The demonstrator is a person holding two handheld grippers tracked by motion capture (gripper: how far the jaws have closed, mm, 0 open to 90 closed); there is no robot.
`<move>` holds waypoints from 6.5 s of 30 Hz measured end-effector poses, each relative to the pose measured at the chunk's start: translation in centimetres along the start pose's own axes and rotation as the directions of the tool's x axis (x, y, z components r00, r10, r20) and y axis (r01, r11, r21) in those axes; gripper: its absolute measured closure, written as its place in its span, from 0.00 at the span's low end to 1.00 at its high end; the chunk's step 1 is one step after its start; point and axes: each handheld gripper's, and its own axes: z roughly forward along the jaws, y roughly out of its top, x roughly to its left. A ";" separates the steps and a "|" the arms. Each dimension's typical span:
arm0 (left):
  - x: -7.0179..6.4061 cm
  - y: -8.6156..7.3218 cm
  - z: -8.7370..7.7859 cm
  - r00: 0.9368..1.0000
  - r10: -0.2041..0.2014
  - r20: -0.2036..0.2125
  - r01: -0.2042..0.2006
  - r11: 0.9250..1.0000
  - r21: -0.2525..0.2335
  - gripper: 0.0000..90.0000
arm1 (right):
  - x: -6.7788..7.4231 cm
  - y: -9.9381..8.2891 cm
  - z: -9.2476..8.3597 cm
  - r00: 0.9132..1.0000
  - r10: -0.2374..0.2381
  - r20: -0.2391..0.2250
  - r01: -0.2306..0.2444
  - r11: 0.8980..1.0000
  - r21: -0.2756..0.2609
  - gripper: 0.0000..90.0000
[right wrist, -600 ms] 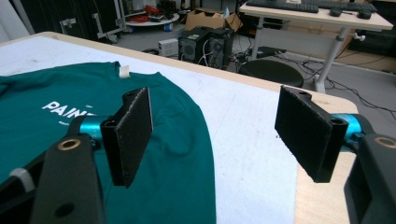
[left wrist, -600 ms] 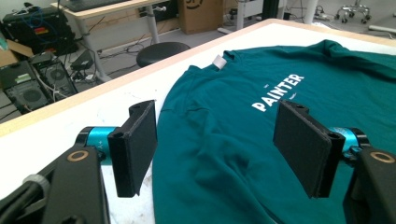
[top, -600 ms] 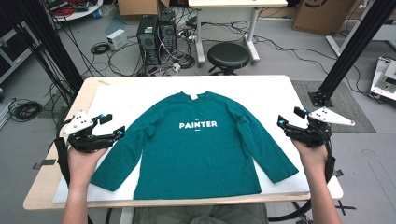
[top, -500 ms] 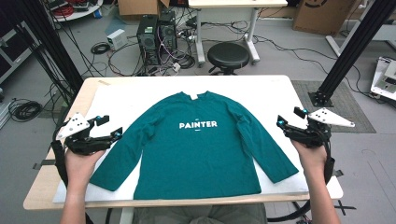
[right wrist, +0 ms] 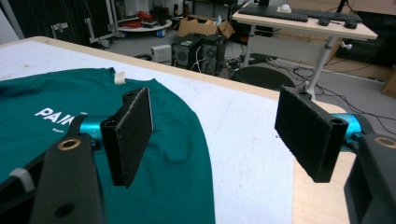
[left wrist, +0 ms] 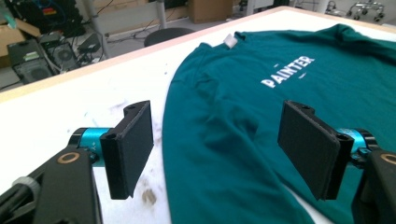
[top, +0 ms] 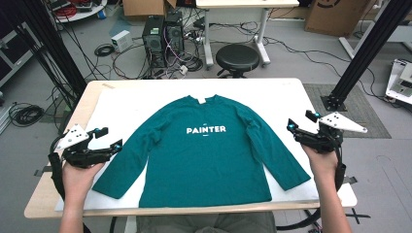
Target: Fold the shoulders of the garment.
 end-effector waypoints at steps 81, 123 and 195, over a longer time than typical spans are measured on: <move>-7.3 -3.6 -6.1 0.994 -0.108 0.029 0.108 0.994 0.011 0.95 | -0.4 -0.2 -0.4 1.000 0.011 0.002 -0.011 1.000 -0.004 0.32; -19.5 1.2 9.7 0.861 0.079 0.502 -0.135 0.988 0.076 0.46 | -0.7 -0.8 -0.9 1.000 0.011 0.014 -0.011 1.000 0.017 0.32; 0.0 -5.2 3.7 0.988 -0.044 -0.146 0.052 0.997 0.053 0.34 | 3.6 -6.7 -7.4 0.930 0.166 -0.327 -0.152 0.986 0.069 0.99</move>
